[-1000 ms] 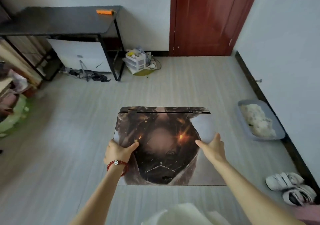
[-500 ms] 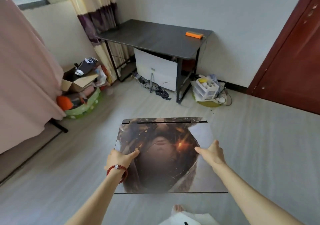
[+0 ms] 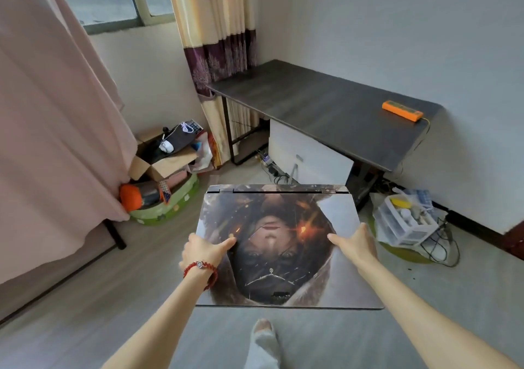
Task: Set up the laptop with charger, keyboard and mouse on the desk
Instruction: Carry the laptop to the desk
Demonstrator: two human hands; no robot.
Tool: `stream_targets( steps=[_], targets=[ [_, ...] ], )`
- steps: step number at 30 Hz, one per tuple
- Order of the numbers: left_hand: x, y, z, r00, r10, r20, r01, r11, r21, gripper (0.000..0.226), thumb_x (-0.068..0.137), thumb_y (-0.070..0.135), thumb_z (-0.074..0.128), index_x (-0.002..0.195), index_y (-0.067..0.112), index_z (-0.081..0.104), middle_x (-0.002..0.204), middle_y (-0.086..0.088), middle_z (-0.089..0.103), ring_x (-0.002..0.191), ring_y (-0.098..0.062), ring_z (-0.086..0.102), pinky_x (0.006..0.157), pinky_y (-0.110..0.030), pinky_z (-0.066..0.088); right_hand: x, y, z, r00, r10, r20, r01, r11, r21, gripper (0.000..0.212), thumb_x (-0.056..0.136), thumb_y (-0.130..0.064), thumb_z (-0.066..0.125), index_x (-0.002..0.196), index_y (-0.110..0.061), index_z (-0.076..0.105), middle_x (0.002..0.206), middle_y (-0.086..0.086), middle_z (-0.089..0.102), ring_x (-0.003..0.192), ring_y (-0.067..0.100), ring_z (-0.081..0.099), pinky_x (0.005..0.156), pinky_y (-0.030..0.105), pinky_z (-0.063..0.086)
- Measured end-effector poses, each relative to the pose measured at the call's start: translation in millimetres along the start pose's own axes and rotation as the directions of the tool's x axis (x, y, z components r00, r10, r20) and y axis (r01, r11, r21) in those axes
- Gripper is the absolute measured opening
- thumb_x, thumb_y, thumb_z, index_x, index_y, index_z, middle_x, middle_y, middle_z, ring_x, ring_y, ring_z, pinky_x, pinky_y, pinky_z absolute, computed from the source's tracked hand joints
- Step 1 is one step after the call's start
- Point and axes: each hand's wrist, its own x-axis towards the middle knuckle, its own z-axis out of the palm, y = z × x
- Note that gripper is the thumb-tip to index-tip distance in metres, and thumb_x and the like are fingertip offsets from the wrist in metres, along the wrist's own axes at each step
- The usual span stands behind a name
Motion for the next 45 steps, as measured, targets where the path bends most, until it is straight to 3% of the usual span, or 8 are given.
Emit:
stream_targets(
  steps=[5, 13, 20, 27, 36, 45],
  targets=[
    [142, 105, 8, 0.997, 0.075, -0.018, -0.075, 0.997, 0.001, 0.091, 0.057, 0.065, 0.071, 0.118, 0.005, 0.039, 0.119, -0.016, 0.056, 0.106, -0.037, 0.054, 0.093, -0.053, 0.043, 113, -104, 24, 0.998, -0.012, -0.069, 0.015, 0.999, 0.036, 0.085, 0.074, -0.036, 0.072, 0.137, -0.006, 0.025, 0.137, 0.021, 0.042, 0.120, 0.038, 0.046, 0.097, 0.049, 0.043],
    [301, 252, 45, 0.987, 0.154, 0.036, -0.152, 0.987, -0.058, 0.098, 0.058, 0.064, 0.072, 0.128, 0.008, 0.035, 0.132, -0.017, 0.049, 0.115, -0.038, 0.050, 0.098, -0.056, 0.041, 263, -223, 32, 0.986, 0.015, -0.163, -0.002, 0.997, 0.083, 0.080, 0.075, -0.035, 0.071, 0.135, -0.009, 0.026, 0.136, 0.022, 0.041, 0.121, 0.039, 0.043, 0.099, 0.051, 0.040],
    [477, 406, 112, 0.973, 0.216, 0.079, -0.212, 0.976, -0.055, 0.096, 0.057, 0.065, 0.072, 0.126, 0.007, 0.036, 0.126, -0.016, 0.054, 0.110, -0.037, 0.053, 0.095, -0.055, 0.045, 459, -322, 53, 0.977, 0.067, -0.200, -0.037, 0.988, 0.153, 0.079, 0.078, -0.033, 0.069, 0.138, -0.007, 0.024, 0.136, 0.023, 0.041, 0.121, 0.040, 0.044, 0.100, 0.052, 0.039],
    [607, 532, 150, 0.956, 0.243, 0.166, -0.253, 0.967, 0.038, 0.091, 0.056, 0.065, 0.072, 0.118, 0.007, 0.040, 0.121, -0.014, 0.056, 0.107, -0.035, 0.054, 0.092, -0.051, 0.046, 593, -406, 61, 0.957, 0.189, -0.219, -0.150, 0.972, 0.183, 0.076, 0.077, -0.034, 0.069, 0.135, -0.008, 0.026, 0.133, 0.021, 0.043, 0.118, 0.040, 0.047, 0.096, 0.053, 0.043],
    [759, 670, 249, 0.872, 0.318, 0.373, -0.392, 0.910, 0.139, 0.081, 0.053, 0.059, 0.077, 0.105, 0.007, 0.044, 0.111, -0.013, 0.060, 0.102, -0.035, 0.057, 0.088, -0.047, 0.045, 738, -451, 84, 0.858, 0.425, -0.289, -0.332, 0.887, 0.320, 0.076, 0.078, -0.033, 0.068, 0.136, -0.008, 0.026, 0.134, 0.020, 0.044, 0.119, 0.039, 0.048, 0.097, 0.053, 0.043],
    [811, 760, 348, 0.802, 0.265, 0.535, -0.464, 0.840, 0.280, 0.091, 0.059, 0.056, 0.075, 0.124, 0.004, 0.038, 0.126, -0.018, 0.051, 0.120, -0.038, 0.039, 0.098, -0.050, 0.038, 838, -451, 58, 0.772, 0.559, -0.304, -0.433, 0.811, 0.393, 0.066, 0.078, -0.030, 0.069, 0.129, -0.006, 0.035, 0.125, 0.019, 0.051, 0.113, 0.037, 0.051, 0.096, 0.054, 0.043]
  ],
)
